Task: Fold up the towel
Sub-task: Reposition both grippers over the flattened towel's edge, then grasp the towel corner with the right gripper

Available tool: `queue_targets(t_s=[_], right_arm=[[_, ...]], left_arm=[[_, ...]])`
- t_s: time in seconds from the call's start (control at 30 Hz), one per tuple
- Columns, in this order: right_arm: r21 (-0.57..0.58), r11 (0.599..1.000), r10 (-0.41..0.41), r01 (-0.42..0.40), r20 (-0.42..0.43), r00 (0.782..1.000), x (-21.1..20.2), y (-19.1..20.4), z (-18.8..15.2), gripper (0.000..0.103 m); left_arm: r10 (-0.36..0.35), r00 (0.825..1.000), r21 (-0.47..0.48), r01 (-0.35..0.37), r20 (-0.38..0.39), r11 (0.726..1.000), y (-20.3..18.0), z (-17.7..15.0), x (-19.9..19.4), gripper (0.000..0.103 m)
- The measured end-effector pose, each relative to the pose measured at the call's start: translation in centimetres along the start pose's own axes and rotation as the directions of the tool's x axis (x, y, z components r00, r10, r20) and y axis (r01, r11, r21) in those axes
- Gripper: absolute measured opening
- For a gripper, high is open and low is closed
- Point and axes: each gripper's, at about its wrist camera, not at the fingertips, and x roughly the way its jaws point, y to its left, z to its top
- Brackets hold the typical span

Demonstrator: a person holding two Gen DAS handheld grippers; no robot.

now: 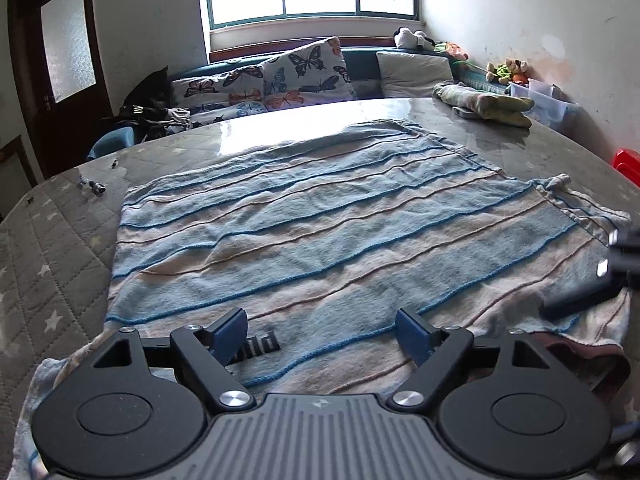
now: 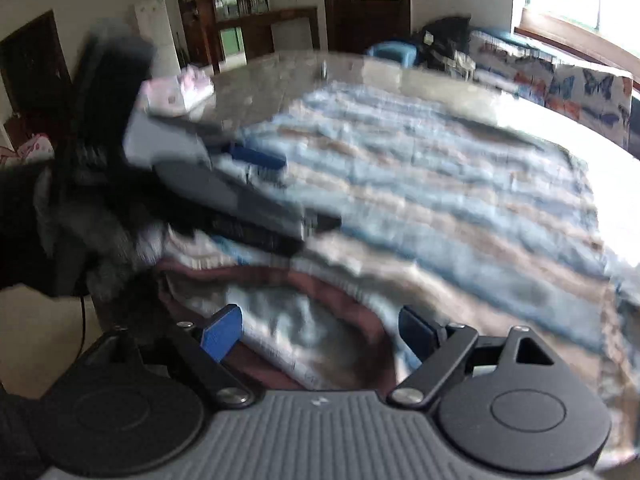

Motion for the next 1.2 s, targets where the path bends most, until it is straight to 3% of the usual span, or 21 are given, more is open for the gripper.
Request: queue_targets(t_s=[0.07,0.2,0.33,0.53,0.67,0.77,0.87,0.93,1.1,1.2], right_arm=[[-0.025,1.000,-0.012,0.012,0.003,1.000,-0.5,0.7,-0.8,0.089],[0.038,0.999,0.003,-0.004,0.041,0.999,-3.0,0.0,-1.4,0.089],[0.159,0.980,-0.132,0.116,0.100,0.986,-5.1,-3.7,-1.6,0.089],[0.378,0.893,-0.310,0.246,0.117,0.944,-6.7,-10.6,-3.1,0.088],[0.448,0.840,-0.383,0.308,0.087,0.920,-6.6,-13.0,-4.8,0.086],[0.482,0.805,-0.417,0.344,0.049,0.907,-6.3,-13.9,-6.2,0.085],[0.497,0.794,-0.434,0.349,0.062,0.899,-6.7,-13.9,-6.9,0.083],[0.516,0.777,-0.466,0.362,0.083,0.881,-7.6,-14.1,-7.2,0.082],[0.597,0.674,-0.575,0.434,0.056,0.816,-9.8,-16.2,-8.4,0.081],[0.646,0.631,-0.585,0.430,0.033,0.810,-9.9,-17.3,-9.3,0.077]], left_arm=[[0.003,1.000,0.001,-0.003,-0.001,1.000,0.1,0.1,-0.1,0.084],[0.010,1.000,0.001,-0.010,0.005,1.000,0.2,0.3,-0.5,0.089],[-0.007,1.000,-0.002,0.007,0.029,1.000,-0.5,0.9,-0.9,0.089],[-0.056,0.998,0.010,0.056,0.037,0.998,-2.5,1.4,-0.9,0.090],[-0.099,0.995,0.045,0.098,0.028,0.994,-4.5,1.2,-0.7,0.090],[-0.124,0.992,0.081,0.123,0.015,0.989,-6.0,0.7,-0.6,0.090],[-0.125,0.992,0.110,0.124,0.001,0.986,-6.9,0.1,-0.5,0.090],[-0.122,0.993,0.121,0.121,-0.001,0.985,-7.3,-0.2,-0.6,0.091],[-0.122,0.993,0.097,0.120,0.008,0.988,-7.2,0.6,-0.9,0.095],[-0.121,0.993,0.082,0.120,0.013,0.989,-7.1,1.1,-1.0,0.096]])
